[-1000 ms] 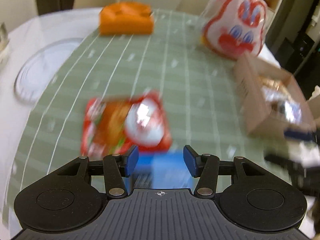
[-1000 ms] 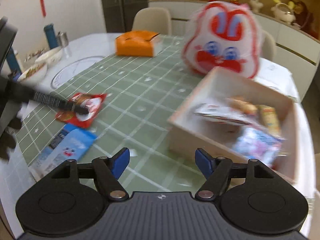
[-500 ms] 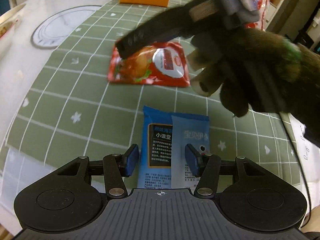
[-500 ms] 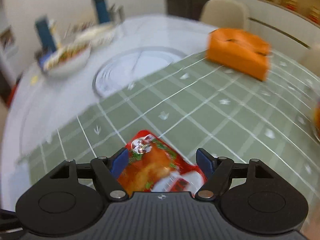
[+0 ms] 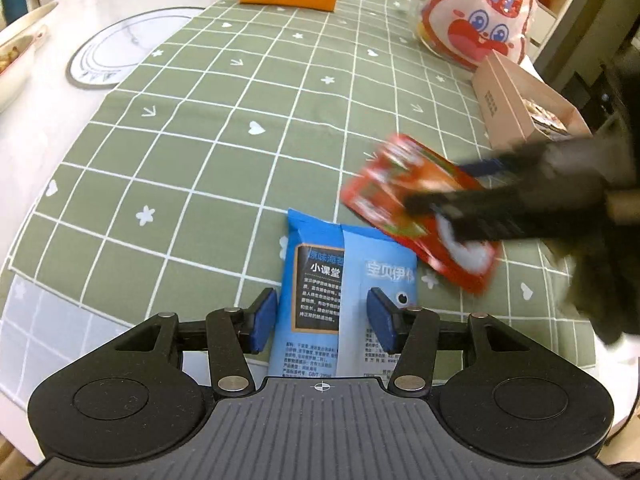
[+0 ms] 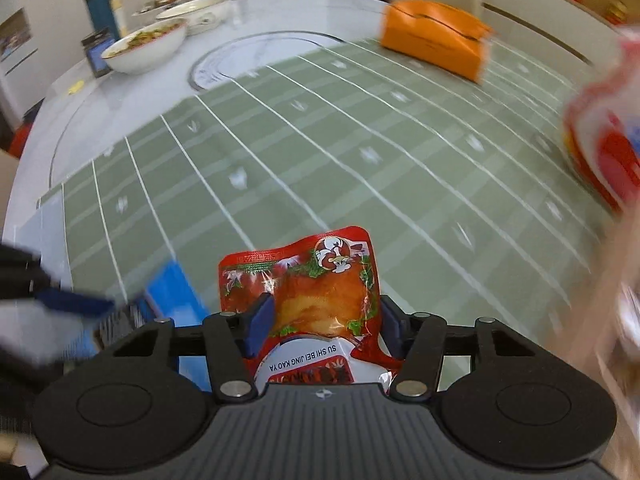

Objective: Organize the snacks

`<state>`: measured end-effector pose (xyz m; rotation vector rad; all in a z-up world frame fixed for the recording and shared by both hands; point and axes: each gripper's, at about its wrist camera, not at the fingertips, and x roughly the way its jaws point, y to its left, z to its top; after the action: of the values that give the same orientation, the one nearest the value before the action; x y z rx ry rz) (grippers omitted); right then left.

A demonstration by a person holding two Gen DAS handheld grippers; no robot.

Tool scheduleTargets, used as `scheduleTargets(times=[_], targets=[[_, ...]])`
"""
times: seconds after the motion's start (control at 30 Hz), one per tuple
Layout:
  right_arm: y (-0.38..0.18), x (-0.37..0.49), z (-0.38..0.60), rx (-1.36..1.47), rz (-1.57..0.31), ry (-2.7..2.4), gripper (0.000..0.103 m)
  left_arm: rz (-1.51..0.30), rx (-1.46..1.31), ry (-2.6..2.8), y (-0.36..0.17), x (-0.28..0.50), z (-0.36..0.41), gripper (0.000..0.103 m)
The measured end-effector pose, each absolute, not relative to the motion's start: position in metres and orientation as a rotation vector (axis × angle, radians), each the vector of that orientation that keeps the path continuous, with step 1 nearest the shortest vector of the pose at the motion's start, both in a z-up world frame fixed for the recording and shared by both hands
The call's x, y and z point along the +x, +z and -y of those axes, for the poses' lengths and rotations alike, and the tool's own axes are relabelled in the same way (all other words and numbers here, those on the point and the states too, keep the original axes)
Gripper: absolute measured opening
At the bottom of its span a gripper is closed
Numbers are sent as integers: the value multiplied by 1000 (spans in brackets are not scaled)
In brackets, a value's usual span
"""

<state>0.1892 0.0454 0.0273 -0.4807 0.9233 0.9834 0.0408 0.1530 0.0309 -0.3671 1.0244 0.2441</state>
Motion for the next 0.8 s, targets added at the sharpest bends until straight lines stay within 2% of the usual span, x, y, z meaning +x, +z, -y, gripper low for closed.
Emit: scheduleTargets(times=[0.13, 0.37, 0.43, 0.47, 0.53, 0.57, 0.6, 0.63, 0.77, 0.8], targets=[[27, 178, -3, -412, -941, 916, 56, -1001, -371, 253, 40, 34, -148, 54], [25, 166, 56, -306, -916, 836, 75, -1046, -236, 180, 40, 35, -113, 56], [22, 163, 68, -283, -928, 827, 76, -1042, -161, 184, 38, 37, -99, 58], [19, 161, 73, -268, -935, 825, 76, -1043, -129, 179, 37, 40, -92, 61], [16, 154, 78, -254, -924, 820, 78, -1038, -100, 158, 33, 44, -84, 75], [13, 149, 80, -256, -904, 817, 80, -1043, -91, 141, 31, 47, -81, 85], [11, 144, 81, -269, -881, 814, 83, -1046, -86, 131, 30, 49, -78, 89], [10, 139, 80, -287, -865, 814, 85, -1042, -82, 136, 30, 49, -77, 89], [3, 121, 75, -352, -796, 814, 97, -990, -120, 205, 36, 43, -87, 72], [1, 120, 76, -334, -796, 801, 100, -990, -124, 236, 36, 43, -92, 71]])
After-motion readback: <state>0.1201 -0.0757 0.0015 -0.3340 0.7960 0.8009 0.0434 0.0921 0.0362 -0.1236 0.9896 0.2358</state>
